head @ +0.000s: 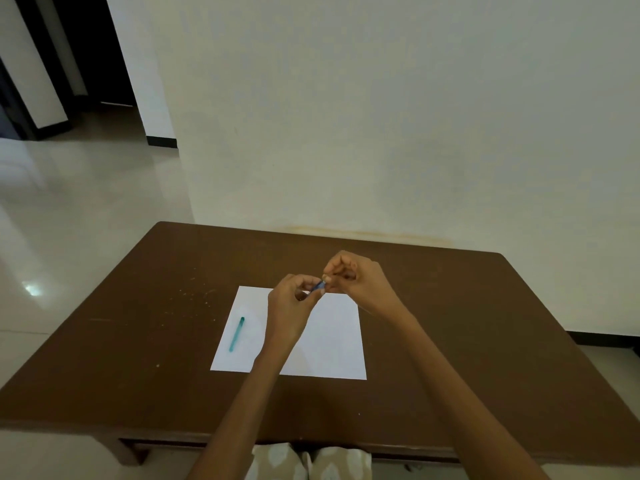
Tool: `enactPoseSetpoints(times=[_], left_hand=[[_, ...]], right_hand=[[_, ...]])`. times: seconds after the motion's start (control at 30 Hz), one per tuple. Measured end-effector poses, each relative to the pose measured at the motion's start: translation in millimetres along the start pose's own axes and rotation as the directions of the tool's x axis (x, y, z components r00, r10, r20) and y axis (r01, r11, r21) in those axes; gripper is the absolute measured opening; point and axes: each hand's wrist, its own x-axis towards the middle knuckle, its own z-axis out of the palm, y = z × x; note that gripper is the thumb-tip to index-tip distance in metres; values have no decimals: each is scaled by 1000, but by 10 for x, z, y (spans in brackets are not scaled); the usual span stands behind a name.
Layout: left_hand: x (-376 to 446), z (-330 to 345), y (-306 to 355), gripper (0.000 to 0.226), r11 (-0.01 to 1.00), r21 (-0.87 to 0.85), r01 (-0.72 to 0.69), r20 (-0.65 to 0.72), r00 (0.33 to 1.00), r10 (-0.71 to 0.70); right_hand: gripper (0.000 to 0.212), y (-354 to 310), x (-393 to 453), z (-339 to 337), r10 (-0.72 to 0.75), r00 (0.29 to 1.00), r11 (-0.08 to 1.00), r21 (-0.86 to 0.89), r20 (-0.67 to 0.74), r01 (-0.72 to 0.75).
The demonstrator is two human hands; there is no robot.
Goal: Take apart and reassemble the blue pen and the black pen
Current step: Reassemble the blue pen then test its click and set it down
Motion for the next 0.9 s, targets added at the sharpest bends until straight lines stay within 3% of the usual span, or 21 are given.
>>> enactPoseSetpoints(times=[0.1,0.3,0.5,0.7,0.9], left_hand=[[20,28,-41,17,999,-31,23,7,1000,-23],[56,52,-72,18,1000,-30,4,8,1000,-4],[58,38,-98,16,1000,5,-24,1,1000,24],[33,61,-105,19,996,73,-58,-6,998,59],[18,79,-132,20,982,169,-90,-4,996,92]], right_hand=[[5,57,0,29,-17,1000,999,38,-26,18],[6,201,-56,150,102,989,964,256,-111,-71],[7,188,-35,109,81,994,978,196,-79,-64],[10,127,25,42,34,999,999,27,-18,-33],[11,155,7,68,95,995,994,50,-15,-94]])
